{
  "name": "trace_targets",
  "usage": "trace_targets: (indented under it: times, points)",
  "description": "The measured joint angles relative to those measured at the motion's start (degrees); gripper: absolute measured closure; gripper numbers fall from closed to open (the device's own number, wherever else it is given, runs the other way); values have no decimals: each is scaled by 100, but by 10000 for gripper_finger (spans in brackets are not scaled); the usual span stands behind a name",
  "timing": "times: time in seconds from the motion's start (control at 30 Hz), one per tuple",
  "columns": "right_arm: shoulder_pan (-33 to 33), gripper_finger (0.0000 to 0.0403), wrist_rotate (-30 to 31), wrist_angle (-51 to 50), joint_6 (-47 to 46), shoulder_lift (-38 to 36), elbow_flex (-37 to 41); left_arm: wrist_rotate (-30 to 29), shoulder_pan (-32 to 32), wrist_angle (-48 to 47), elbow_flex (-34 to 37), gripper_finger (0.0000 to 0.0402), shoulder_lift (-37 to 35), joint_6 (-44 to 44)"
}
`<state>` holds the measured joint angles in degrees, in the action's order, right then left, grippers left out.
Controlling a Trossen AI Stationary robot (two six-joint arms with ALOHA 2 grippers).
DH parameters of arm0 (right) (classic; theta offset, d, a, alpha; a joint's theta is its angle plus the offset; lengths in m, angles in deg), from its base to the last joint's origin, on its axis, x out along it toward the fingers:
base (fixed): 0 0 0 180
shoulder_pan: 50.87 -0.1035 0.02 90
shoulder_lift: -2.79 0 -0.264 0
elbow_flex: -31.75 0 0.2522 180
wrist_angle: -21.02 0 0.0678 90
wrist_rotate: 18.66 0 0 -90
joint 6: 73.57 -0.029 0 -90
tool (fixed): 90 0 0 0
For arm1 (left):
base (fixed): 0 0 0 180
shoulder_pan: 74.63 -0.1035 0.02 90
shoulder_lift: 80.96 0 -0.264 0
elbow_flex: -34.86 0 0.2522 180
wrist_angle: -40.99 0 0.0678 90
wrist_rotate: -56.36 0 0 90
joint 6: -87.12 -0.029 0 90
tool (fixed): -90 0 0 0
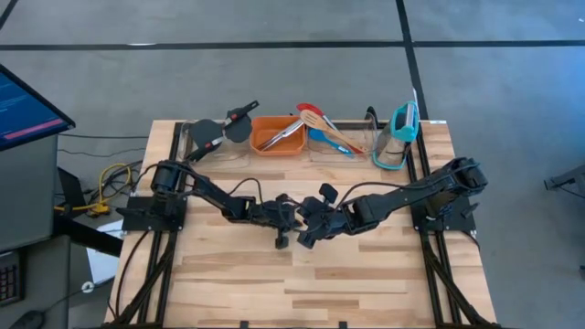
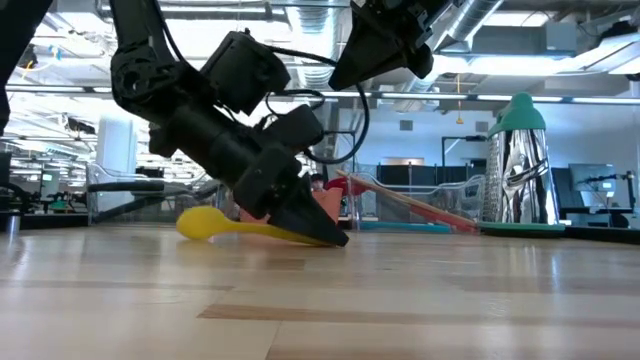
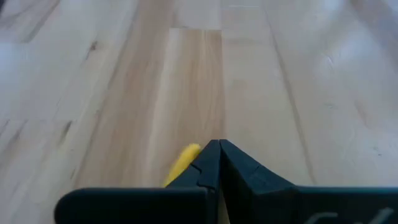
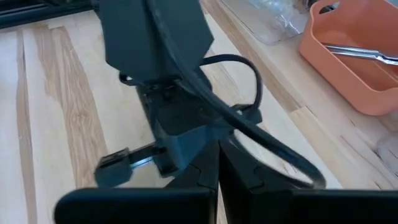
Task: Pick & Place Kitchen Items
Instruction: Put the yellow serving spoon into the right transparent bin
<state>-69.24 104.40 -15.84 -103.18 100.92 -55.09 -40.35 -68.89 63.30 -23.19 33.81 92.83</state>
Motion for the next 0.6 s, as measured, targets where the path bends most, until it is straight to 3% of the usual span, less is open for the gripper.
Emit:
trace_targets:
  times: [0.6]
  points:
    - [-4, 403, -2, -87, 11, 0, 0, 63, -74, -35, 8, 399, -20, 51]
